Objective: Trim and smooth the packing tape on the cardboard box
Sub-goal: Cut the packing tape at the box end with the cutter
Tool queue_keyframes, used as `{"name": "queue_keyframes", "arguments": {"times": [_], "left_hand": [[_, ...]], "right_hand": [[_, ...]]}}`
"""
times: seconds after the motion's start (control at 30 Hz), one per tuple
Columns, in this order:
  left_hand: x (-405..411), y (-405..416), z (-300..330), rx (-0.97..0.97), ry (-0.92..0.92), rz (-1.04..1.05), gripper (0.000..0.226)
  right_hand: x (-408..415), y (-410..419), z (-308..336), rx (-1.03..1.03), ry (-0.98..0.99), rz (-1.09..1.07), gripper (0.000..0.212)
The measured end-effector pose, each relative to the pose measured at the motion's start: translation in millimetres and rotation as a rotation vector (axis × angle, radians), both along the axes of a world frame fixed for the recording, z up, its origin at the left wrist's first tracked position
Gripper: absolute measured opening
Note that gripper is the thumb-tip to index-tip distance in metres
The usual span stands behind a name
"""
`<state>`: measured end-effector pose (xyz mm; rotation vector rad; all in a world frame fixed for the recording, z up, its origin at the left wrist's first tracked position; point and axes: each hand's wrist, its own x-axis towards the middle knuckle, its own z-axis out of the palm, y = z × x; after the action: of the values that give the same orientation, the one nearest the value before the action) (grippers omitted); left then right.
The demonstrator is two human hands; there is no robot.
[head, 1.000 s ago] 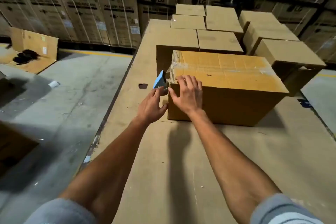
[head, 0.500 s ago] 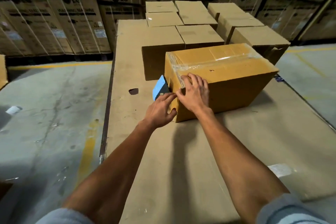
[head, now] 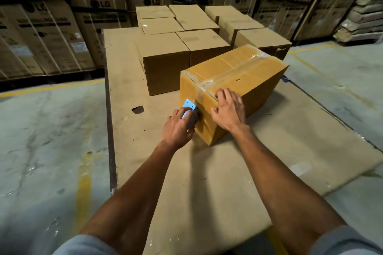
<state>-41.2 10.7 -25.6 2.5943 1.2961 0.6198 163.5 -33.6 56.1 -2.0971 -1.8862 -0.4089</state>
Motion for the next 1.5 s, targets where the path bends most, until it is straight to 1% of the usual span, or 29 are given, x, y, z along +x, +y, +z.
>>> {"name": "queue_keyframes", "arguments": {"times": [0.07, 0.17, 0.27, 0.4, 0.47, 0.53, 0.63, 0.77, 1.0, 1.27, 1.37, 1.5], "left_hand": [[4.4, 3.2, -2.4, -0.002, -0.016, 0.009, 0.072], [9.1, 13.8, -6.5, -0.022, -0.065, 0.034, 0.076], [10.1, 22.2, -12.4, -0.026, -0.106, -0.006, 0.075], [13.5, 30.5, -16.7, -0.020, -0.115, -0.044, 0.080], [17.6, 35.9, -17.5, -0.011, -0.131, -0.050, 0.078], [21.0, 41.1, -18.8, 0.005, -0.138, -0.058, 0.075], [23.8, 46.4, -25.9, 0.018, -0.155, -0.062, 0.071], [26.5, 51.9, -31.2, 0.015, -0.161, -0.041, 0.066], [19.2, 48.7, -34.1, 0.063, -0.096, -0.088, 0.063], [5.0, 37.5, -26.4, 0.085, 0.018, -0.120, 0.069], [2.8, 37.0, -19.2, 0.107, 0.079, -0.135, 0.069], [0.8, 33.3, -10.6, 0.111, 0.148, -0.151, 0.069]], "right_hand": [[-2.8, 11.1, 5.6, 0.023, -0.016, -0.020, 0.045], [-5.6, 32.2, 9.8, 0.021, -0.064, 0.008, 0.051], [-6.0, 57.8, 14.7, -0.056, -0.106, 0.060, 0.058], [0.6, 88.1, 18.7, -0.216, -0.014, 0.061, 0.064], [4.3, 96.0, 14.4, -0.286, 0.062, 0.055, 0.067], [5.4, 100.4, 9.1, -0.316, 0.089, 0.058, 0.068], [5.6, 102.1, 5.0, -0.327, 0.059, 0.075, 0.069], [8.1, 106.3, 1.1, -0.361, 0.029, 0.064, 0.076], [7.2, 105.9, -0.2, -0.372, 0.016, 0.056, 0.076], [6.6, 103.1, -2.6, -0.367, 0.000, 0.042, 0.082], [6.7, 102.2, -3.5, -0.373, 0.002, 0.035, 0.088], [6.6, 100.0, -1.3, -0.389, -0.022, 0.033, 0.101]]}}
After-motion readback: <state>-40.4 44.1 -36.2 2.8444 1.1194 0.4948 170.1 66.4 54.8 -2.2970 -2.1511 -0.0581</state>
